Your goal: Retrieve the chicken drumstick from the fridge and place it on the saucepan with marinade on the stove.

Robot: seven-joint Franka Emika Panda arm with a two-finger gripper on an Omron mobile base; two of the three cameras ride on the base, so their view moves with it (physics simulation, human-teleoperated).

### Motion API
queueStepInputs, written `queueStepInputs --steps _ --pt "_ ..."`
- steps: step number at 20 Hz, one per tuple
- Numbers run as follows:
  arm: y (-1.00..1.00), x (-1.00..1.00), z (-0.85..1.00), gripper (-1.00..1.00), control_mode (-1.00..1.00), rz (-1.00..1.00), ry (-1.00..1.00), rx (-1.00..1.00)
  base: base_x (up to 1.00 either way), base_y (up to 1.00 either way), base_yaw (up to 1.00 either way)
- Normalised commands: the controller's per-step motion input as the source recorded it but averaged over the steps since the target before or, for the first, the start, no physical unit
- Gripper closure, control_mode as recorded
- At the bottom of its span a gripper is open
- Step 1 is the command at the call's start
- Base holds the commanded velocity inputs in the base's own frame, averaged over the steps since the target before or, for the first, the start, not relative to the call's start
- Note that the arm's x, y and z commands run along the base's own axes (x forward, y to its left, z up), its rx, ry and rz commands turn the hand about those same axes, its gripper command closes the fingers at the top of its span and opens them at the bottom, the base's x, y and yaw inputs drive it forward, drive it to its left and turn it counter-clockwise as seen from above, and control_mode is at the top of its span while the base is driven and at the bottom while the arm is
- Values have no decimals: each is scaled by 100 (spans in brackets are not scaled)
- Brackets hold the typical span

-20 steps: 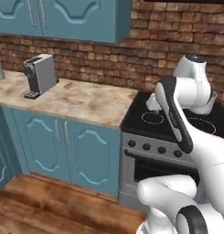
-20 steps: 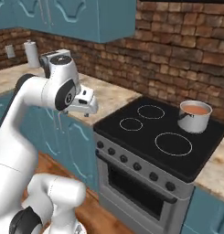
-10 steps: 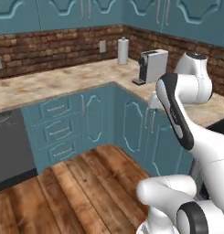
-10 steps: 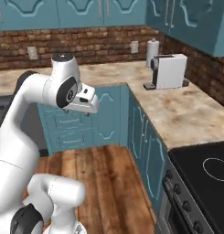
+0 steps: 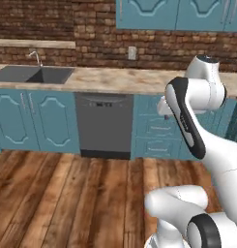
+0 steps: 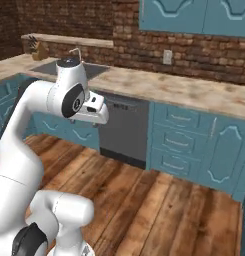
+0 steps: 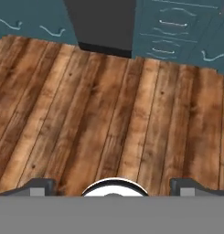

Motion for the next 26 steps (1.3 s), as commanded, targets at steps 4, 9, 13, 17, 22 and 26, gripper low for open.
queueStepInputs --steps 4,9,13,17,22,26 --pt "0 0 0 -100 100 0 0 0 0 0 100" --pt "0 0 0 -100 100 0 0 0 0 0 97" --pt "0 0 0 -100 100 0 0 0 0 0 99" --pt "0 0 0 -100 100 0 0 0 0 0 99" --pt "0 0 0 -100 100 0 0 0 0 0 99" --pt "0 0 0 -100 100 0 0 0 12 -6 89"
